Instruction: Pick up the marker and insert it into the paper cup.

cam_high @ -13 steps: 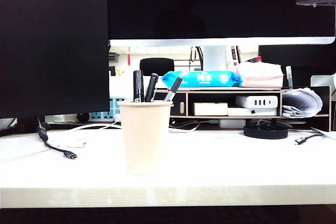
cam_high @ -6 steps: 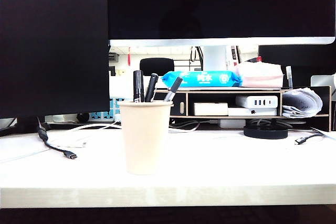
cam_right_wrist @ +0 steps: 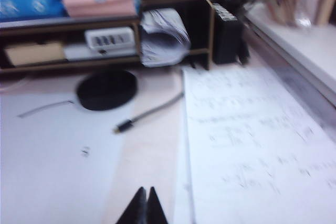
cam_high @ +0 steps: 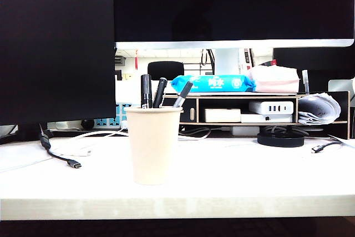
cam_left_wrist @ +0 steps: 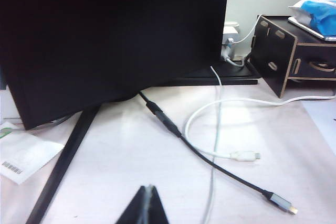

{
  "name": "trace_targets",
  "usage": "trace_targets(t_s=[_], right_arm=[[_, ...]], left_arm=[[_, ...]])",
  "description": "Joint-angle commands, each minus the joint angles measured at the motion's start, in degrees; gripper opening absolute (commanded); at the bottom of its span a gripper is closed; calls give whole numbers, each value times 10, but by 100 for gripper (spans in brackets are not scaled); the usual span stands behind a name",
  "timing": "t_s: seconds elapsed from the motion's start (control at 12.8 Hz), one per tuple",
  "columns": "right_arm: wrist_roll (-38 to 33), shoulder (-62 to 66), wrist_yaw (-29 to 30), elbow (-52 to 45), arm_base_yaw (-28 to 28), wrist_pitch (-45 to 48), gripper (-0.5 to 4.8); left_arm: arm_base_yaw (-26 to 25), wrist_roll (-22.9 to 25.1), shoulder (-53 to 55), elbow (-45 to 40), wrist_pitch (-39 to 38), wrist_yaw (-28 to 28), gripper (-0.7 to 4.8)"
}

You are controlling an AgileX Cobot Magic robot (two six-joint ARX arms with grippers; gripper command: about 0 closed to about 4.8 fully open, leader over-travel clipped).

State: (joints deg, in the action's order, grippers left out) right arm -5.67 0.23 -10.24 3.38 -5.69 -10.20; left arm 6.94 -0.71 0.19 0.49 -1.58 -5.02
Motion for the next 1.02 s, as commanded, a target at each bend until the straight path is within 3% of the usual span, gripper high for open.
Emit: trace_targets(t_s=[0.08,0.39,0.63,1.02], right_arm=[[-23,0,1,-17,25,17,-5],[-26,0,7,-28,25,18,-5],[31,0,49,-28,25,19,-5],[64,0,79,-29,16,63,-5]], left_arm=[[0,2,0,0,4,1,-4],[0,2,0,0,4,1,-4],[0,2,0,0,4,1,-4],[0,2,0,0,4,1,-4]])
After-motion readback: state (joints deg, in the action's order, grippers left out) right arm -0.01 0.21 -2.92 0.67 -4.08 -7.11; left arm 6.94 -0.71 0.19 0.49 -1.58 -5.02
